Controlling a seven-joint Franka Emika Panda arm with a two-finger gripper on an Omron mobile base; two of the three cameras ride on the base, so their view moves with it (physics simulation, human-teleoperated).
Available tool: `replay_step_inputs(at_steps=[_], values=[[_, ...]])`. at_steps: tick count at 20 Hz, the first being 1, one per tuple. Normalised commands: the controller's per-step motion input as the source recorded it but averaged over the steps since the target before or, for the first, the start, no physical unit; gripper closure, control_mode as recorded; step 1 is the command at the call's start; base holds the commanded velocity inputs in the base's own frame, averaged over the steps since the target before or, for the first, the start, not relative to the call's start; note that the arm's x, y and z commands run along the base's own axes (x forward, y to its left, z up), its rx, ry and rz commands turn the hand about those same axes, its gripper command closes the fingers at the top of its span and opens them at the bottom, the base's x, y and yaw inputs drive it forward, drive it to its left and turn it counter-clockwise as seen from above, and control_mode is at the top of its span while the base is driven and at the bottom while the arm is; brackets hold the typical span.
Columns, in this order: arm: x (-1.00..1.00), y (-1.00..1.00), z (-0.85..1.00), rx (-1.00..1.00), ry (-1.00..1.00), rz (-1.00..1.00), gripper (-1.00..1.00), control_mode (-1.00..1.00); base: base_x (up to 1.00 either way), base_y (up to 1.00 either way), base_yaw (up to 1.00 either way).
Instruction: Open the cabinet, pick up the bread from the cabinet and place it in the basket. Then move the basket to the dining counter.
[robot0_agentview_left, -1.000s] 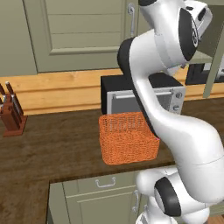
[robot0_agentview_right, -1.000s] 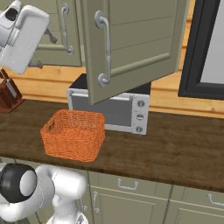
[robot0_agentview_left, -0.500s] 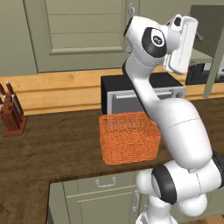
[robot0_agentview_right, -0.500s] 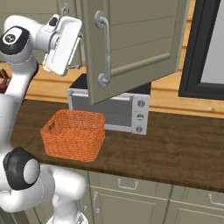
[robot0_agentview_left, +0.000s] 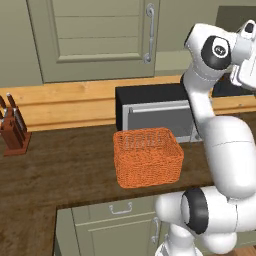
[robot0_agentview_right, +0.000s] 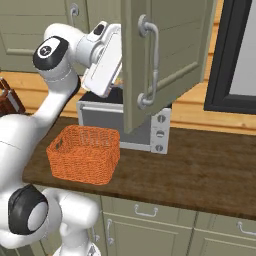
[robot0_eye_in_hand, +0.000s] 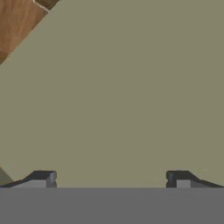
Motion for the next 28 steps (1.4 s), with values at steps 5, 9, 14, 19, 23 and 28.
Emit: replay_step_inputs(at_steps=[5, 9, 14, 19, 23, 28], values=[[-0.77, -1.0, 0.01, 0.15, -0.12, 0.0, -1.0, -1.0, 0.0, 0.0, 0.0], [-0.14, -0.86, 0.0, 0.13, -0.01, 0.0, -1.0, -1.0, 0.0, 0.0, 0.0], [0.0, 0.02, 0.0, 0.0, 0.0, 0.0, -1.0, -1.0, 0.0, 0.0, 0.0], [0.0, 0.94, -0.23, 0.04, -0.06, 0.0, -1.0, -1.0, 0.0, 0.0, 0.0], [0.0, 1.0, -0.55, 0.22, -0.24, -0.09, -1.0, -1.0, 0.0, 0.0, 0.0], [0.13, 1.0, -1.0, 0.61, -0.06, -0.07, -1.0, -1.0, 0.0, 0.0, 0.0]])
